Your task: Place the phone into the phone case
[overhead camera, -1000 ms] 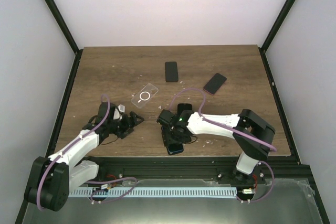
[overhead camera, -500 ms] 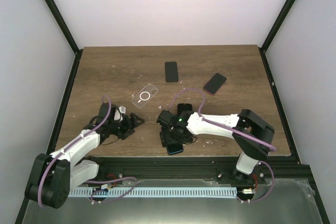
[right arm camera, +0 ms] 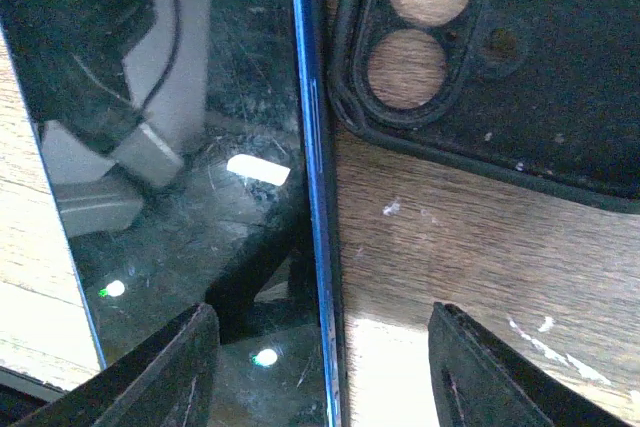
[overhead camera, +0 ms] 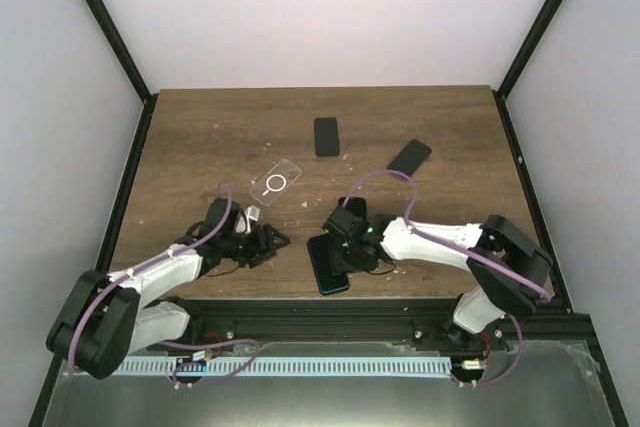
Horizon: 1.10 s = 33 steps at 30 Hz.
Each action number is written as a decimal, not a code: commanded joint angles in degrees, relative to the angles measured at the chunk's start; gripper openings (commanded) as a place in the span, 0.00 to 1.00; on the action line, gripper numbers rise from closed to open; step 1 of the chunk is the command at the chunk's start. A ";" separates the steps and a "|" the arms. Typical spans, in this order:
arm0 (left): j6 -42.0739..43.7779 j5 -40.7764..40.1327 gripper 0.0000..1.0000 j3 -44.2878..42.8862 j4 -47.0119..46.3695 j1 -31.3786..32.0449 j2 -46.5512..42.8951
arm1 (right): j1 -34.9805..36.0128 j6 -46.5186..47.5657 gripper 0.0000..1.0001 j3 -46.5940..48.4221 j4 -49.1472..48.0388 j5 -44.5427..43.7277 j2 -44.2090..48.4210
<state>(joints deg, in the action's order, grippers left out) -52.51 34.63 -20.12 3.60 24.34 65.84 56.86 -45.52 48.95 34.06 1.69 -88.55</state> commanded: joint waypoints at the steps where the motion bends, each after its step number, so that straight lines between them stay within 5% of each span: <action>1: -2.07 0.97 0.63 0.46 -5.37 2.18 2.51 | -1.42 1.12 0.56 -2.90 -7.27 3.13 2.28; 18: -1.89 1.06 0.54 1.12 -5.51 3.34 5.55 | -2.18 -1.43 0.47 -5.07 -22.49 16.71 -1.54; 33: -6.98 1.78 0.49 3.63 -13.58 6.84 9.19 | -2.37 -2.09 0.30 -9.89 -23.28 15.34 -0.94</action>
<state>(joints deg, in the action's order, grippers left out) -56.90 35.70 -16.84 -3.99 30.11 72.27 54.81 -47.27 40.77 10.85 16.75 -89.58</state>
